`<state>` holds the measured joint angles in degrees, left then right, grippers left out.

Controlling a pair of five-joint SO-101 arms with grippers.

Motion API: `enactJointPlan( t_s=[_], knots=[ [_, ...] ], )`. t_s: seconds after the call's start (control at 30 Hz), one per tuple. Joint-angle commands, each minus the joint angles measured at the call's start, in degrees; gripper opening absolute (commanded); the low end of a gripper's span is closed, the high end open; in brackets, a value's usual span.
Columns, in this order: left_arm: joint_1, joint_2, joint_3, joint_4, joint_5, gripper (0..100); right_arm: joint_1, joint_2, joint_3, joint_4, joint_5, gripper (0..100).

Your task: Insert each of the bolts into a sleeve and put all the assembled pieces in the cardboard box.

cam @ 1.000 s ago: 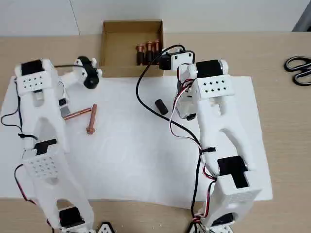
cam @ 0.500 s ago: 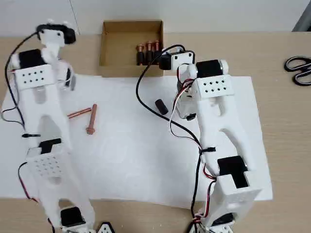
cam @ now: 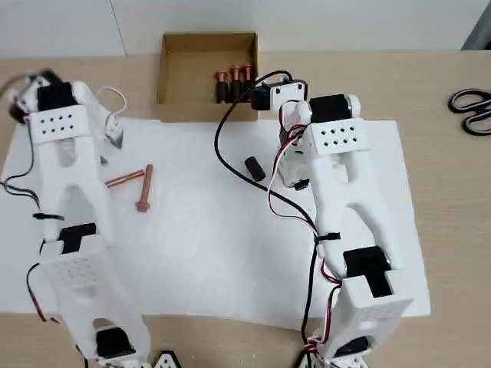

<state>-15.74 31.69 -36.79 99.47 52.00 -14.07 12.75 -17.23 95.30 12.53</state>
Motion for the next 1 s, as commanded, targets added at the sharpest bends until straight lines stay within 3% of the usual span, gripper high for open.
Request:
enactJointPlan(
  t_s=[0.0,0.2,0.5,0.97],
  knots=[
    [1.49,-3.52,1.54,-0.35,4.22,16,0.22,-3.47,-2.29,-1.1,-0.35,0.3],
    [1.49,-3.52,4.44,-1.93,12.48,27,0.22,-3.47,-2.29,-1.54,-0.35,0.3],
    [1.23,-3.52,12.97,-4.84,23.03,28,0.48,-3.74,-2.29,-1.45,-0.35,0.3],
    [-3.6,8.18,12.79,-6.86,24.62,28,0.4,-3.47,-2.29,-1.45,-0.53,0.3]
  ],
)
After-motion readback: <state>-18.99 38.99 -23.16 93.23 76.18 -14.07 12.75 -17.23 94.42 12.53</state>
